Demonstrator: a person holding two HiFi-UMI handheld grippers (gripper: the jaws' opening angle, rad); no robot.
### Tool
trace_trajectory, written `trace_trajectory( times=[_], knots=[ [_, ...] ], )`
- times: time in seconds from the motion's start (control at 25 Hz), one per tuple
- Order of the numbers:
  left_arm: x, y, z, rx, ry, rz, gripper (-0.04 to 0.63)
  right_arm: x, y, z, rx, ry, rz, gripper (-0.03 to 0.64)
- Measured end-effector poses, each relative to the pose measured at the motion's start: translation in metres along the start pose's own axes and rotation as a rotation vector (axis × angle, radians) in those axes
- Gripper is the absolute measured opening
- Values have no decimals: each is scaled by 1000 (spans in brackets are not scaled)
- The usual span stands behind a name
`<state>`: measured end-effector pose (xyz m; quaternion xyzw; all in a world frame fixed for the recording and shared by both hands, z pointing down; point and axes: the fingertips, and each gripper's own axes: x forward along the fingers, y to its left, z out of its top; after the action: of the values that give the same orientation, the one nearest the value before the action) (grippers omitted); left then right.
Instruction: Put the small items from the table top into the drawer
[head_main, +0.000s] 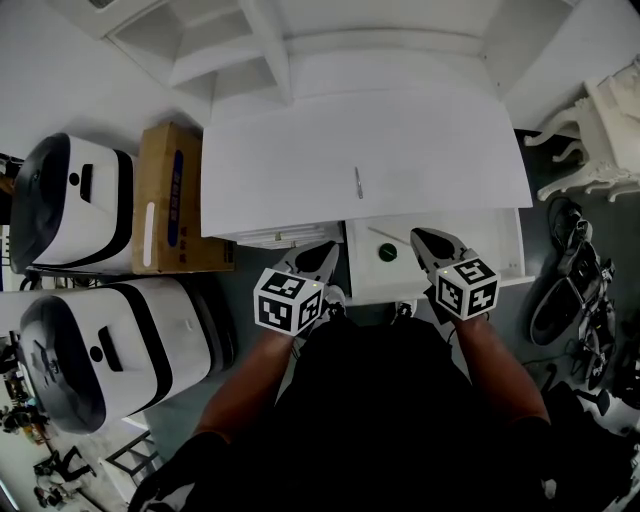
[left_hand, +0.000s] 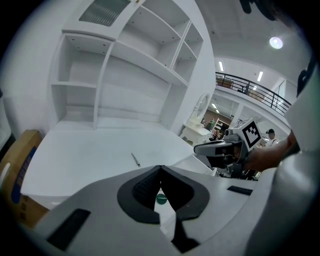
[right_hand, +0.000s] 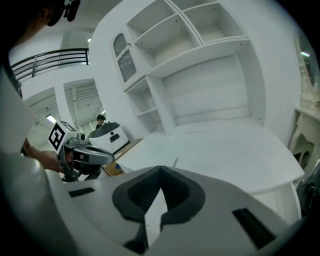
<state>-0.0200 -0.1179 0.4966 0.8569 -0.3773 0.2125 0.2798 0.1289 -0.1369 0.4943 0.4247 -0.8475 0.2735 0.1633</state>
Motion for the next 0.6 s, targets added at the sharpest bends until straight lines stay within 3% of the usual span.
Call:
trace_trajectory(
  times=[0.6],
  knots=[
    [-1, -7, 9, 32, -16, -3, 3, -7, 5, -2, -13, -12, -4, 26]
  ],
)
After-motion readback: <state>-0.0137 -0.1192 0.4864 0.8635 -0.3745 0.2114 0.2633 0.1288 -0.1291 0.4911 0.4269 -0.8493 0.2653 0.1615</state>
